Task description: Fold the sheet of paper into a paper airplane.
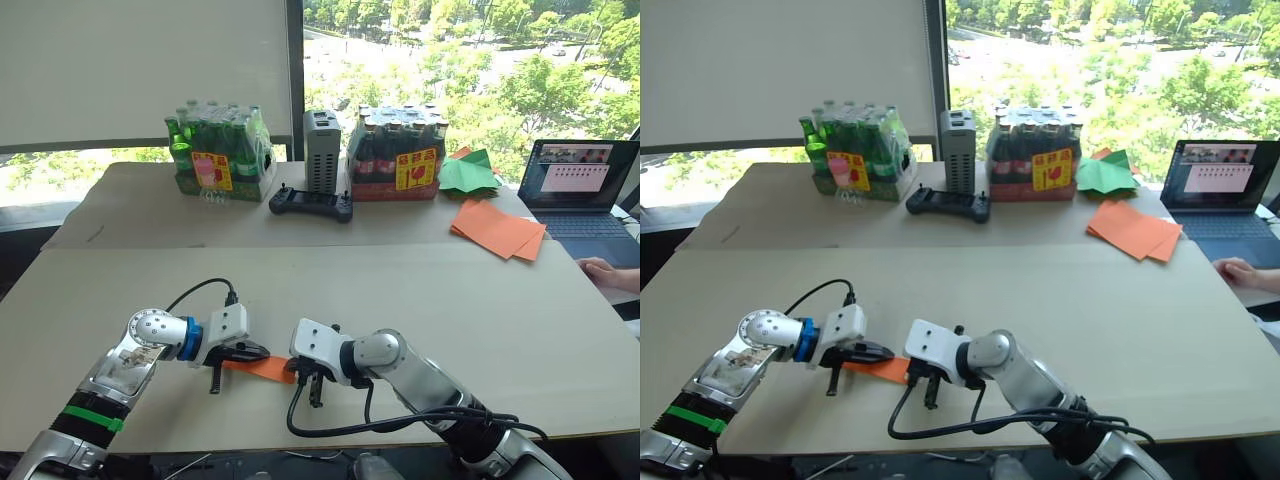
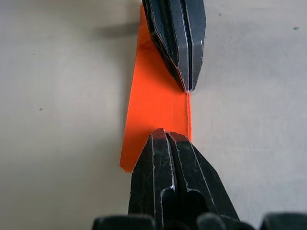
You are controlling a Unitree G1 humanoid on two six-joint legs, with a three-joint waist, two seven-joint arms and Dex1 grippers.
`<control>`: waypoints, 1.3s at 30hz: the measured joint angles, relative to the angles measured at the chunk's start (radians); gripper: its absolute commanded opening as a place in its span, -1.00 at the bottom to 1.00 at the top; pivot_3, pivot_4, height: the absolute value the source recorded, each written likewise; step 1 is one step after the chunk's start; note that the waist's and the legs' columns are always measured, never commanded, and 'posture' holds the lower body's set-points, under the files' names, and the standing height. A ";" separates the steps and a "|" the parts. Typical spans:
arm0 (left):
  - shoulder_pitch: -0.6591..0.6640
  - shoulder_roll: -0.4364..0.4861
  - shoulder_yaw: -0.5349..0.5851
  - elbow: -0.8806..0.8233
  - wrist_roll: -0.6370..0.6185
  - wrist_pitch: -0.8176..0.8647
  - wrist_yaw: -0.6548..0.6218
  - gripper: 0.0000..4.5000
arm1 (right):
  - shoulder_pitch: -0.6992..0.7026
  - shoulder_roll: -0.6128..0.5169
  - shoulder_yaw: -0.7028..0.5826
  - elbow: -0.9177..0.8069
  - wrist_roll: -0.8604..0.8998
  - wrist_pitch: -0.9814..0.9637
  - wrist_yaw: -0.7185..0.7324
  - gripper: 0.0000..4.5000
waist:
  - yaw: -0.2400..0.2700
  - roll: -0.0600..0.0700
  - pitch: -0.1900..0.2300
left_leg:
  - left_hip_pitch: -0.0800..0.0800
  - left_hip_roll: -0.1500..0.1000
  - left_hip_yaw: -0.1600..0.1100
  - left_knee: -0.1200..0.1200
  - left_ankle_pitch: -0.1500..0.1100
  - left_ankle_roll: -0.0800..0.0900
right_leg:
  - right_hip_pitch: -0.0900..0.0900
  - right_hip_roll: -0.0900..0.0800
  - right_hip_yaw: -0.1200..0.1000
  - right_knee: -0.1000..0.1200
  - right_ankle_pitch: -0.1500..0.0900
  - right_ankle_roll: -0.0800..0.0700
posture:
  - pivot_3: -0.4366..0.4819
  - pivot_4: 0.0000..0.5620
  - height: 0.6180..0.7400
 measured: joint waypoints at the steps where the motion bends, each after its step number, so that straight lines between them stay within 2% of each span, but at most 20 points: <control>1: 0.005 0.004 0.005 0.001 0.000 0.000 0.000 -1.00 | 0.000 0.000 0.000 0.000 0.000 0.000 0.000 -0.99 | 0.000 0.000 0.000 | 0.000 0.000 0.000 0.000 0.000 0.000 | 0.000 0.000 0.000 0.000 0.000 0.000 | -0.05 -0.47 0.88; 18: 0.079 0.086 0.092 0.029 -0.006 -0.038 -0.001 -1.00 | -0.006 -0.001 0.004 0.003 0.000 0.000 0.010 -0.99 | -0.002 0.001 -0.001 | 0.002 0.002 0.000 -0.003 0.000 0.000 | 0.000 0.002 0.000 0.000 -0.001 -0.002 | -0.05 -0.47 0.88; 32: 0.083 0.095 0.109 0.061 -0.005 -0.048 -0.003 -1.00 | -0.009 -0.002 0.003 0.008 0.000 0.000 0.015 -0.99 | 0.000 0.003 -0.002 | 0.002 0.002 0.001 -0.003 0.000 0.000 | 0.000 0.002 0.000 0.000 -0.001 -0.002 | -0.05 -0.47 0.88; 35: 0.099 0.094 0.134 0.042 -0.024 -0.023 0.012 -1.00 | -0.009 -0.003 0.001 0.005 0.000 0.000 0.012 -0.99 | -0.001 0.003 -0.002 | 0.001 0.002 0.000 -0.003 0.000 0.000 | -0.001 0.002 0.000 0.000 -0.001 -0.002 | -0.05 -0.47 0.88; 39: 0.149 0.096 0.208 -0.036 -0.100 0.128 0.040 -1.00 | 0.012 -0.005 -0.027 -0.023 0.013 0.000 0.008 -0.99 | 0.001 -0.001 0.002 | -0.002 0.002 0.000 -0.003 0.000 0.000 | -0.004 0.002 0.000 0.000 -0.001 -0.002 | -0.05 -0.47 0.88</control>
